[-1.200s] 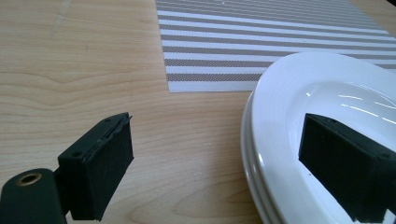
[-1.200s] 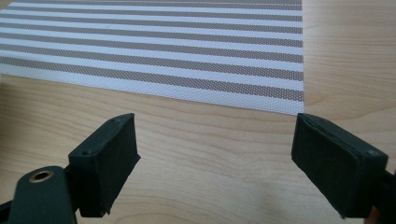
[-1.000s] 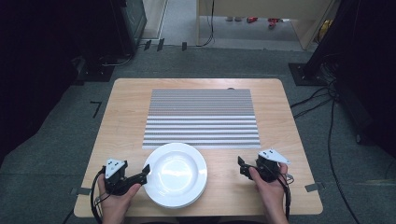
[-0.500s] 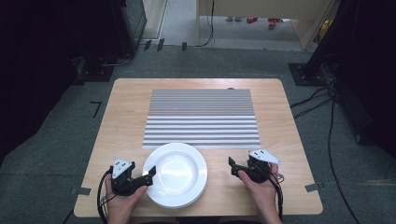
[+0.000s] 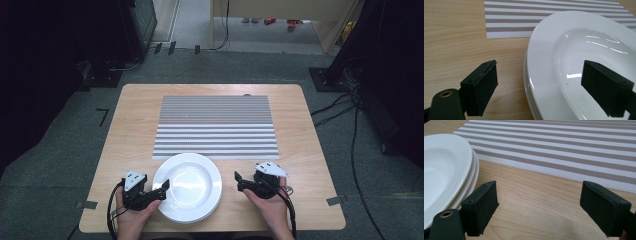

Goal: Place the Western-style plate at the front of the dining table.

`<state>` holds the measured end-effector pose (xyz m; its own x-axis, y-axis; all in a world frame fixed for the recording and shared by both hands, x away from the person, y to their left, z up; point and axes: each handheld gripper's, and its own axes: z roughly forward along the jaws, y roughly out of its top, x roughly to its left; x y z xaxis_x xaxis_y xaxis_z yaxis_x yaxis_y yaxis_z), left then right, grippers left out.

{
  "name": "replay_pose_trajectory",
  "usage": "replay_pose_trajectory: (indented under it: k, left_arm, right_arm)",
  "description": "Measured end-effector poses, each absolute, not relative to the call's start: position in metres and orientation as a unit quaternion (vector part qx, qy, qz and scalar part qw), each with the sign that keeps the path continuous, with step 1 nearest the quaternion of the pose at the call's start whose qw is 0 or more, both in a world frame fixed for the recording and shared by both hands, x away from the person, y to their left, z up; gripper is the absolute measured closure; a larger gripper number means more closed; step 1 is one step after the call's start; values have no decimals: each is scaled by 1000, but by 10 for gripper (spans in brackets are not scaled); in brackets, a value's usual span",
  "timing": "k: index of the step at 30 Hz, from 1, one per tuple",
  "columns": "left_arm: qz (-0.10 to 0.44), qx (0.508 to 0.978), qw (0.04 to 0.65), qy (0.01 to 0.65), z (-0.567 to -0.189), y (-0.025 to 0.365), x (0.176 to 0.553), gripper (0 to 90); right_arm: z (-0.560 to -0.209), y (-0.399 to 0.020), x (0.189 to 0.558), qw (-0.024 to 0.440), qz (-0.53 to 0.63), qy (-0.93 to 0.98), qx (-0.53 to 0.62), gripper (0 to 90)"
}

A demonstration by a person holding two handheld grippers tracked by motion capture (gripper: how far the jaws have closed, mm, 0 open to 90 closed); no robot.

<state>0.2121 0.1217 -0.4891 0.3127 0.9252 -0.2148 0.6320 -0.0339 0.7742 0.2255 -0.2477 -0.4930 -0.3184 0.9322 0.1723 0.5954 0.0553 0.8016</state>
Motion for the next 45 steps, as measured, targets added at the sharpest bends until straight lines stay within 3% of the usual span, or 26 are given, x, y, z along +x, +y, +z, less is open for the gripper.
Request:
replay_pose_trajectory:
  k: [13,18,25,34,45]
  left_arm:
    - [174,702,402,562,-493,118,212,157]
    - [176,704,394,564,-495,117,212,210]
    - [173,702,393,568,-496,120,210,234]
    - [168,701,391,572,-498,123,211,272]
    - [161,705,406,559,-498,123,210,400]
  right_arm:
    - [-493,-234,222,194,425,702,538,267]
    - [-491,-230,219,189,446,694,533,412]
    - [-482,-226,221,164,469,683,535,528]
    - [-476,-205,227,144,482,679,535,593]
    - [-479,-192,234,115,484,682,536,634]
